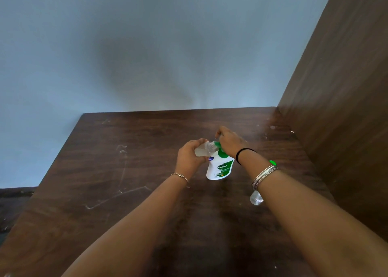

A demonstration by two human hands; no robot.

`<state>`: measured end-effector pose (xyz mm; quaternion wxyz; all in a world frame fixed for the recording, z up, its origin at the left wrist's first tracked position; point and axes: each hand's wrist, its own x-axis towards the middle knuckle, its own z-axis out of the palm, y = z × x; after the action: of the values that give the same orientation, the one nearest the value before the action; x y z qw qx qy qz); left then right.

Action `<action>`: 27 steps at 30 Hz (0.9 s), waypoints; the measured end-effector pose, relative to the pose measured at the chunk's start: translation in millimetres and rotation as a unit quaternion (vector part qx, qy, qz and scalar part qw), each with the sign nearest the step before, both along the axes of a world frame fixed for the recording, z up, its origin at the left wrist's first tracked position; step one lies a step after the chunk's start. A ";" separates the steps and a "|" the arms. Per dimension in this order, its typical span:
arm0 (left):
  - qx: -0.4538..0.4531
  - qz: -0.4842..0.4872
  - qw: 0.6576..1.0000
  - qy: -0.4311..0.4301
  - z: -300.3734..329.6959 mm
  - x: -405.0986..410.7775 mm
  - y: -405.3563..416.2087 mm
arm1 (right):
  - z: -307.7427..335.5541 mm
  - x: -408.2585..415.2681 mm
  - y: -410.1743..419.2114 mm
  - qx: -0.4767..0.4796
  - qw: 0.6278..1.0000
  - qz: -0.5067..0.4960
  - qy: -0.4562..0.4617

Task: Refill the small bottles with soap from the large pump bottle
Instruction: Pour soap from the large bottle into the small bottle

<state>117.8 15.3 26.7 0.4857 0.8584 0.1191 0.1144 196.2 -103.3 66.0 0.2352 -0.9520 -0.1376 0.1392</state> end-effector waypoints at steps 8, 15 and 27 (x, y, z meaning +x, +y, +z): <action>-0.010 0.000 1.000 -0.004 3.8 1.4 -1.9 | 2.3 1.6 0.1 0.022 1.000 0.001 0.005; 0.006 -0.003 1.000 0.000 2.7 0.8 -1.3 | 4.8 2.6 -0.2 -0.008 1.000 0.003 0.002; -0.004 -0.010 1.000 0.002 6.1 0.4 -1.3 | 3.5 4.4 0.1 -0.013 1.000 -0.001 0.001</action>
<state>118.2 14.0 32.8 0.4897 0.8580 0.1115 0.1072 200.6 -103.2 69.4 0.2232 -0.9550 -0.1343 0.1416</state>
